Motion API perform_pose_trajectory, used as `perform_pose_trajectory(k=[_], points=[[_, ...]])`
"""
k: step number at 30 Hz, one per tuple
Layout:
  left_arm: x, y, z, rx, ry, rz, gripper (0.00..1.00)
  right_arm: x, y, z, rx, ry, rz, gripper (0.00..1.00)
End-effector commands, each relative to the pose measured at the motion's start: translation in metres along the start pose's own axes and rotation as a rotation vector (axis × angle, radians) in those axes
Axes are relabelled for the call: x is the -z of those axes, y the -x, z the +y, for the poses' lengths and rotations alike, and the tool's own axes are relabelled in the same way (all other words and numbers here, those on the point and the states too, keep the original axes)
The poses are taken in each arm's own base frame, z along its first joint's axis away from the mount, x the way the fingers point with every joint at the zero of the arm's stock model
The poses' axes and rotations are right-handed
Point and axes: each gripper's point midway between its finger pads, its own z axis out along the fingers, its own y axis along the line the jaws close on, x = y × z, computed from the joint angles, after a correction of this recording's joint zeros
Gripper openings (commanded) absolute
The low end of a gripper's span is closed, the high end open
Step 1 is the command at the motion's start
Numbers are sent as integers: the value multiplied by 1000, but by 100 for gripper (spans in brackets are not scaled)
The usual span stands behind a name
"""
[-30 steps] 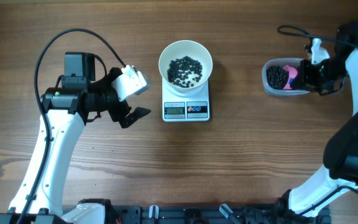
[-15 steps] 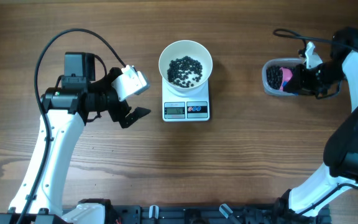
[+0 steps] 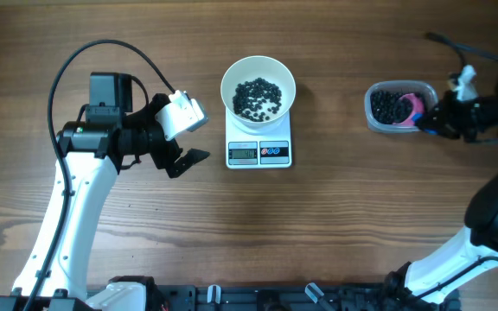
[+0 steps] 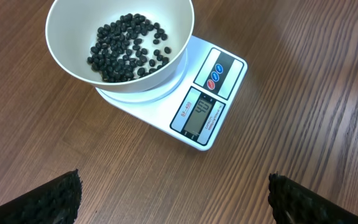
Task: Scoop item into bowl and weigh 150g on scale
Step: 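Scoop beans with the right gripper and lift the scoop out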
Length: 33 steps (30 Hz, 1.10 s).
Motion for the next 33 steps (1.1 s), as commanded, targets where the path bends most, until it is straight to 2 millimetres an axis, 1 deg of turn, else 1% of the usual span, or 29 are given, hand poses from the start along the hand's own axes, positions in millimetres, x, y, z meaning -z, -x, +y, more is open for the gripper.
perform_pose_trajectory(k=[1, 3, 6, 11, 13, 18, 21, 25, 27, 32, 33], points=[[-1, -2, 1, -13, -4, 0, 100, 16, 13, 0, -31, 130, -81, 4], [-1, -2, 1, -13, -4, 0, 100, 24, 16, -3, -45, 174, -112, 4], [-1, -2, 1, -13, -4, 0, 100, 33, 14, 3, -26, 254, -134, 4], [-1, -2, 1, -13, -4, 0, 100, 34, -3, 20, 26, 323, -86, 4], [-1, -2, 1, -13, -4, 0, 100, 36, -6, 26, 34, 351, -79, 4], [-1, -2, 1, -13, -4, 0, 100, 41, -6, 41, 40, 433, -96, 4], [-1, -2, 1, -13, -4, 0, 100, 37, -7, 52, 68, 452, -80, 4], [-1, -2, 1, -13, -4, 0, 100, 22, -12, 81, 123, 480, -26, 4], [-1, -2, 1, -13, -4, 0, 100, 17, -14, 98, 156, 508, -8, 4], [-1, -2, 1, -13, -4, 0, 100, 7, -15, 151, 253, 524, 47, 4], [-1, -2, 1, -13, -4, 0, 100, 6, -15, 164, 279, 524, 54, 4]])
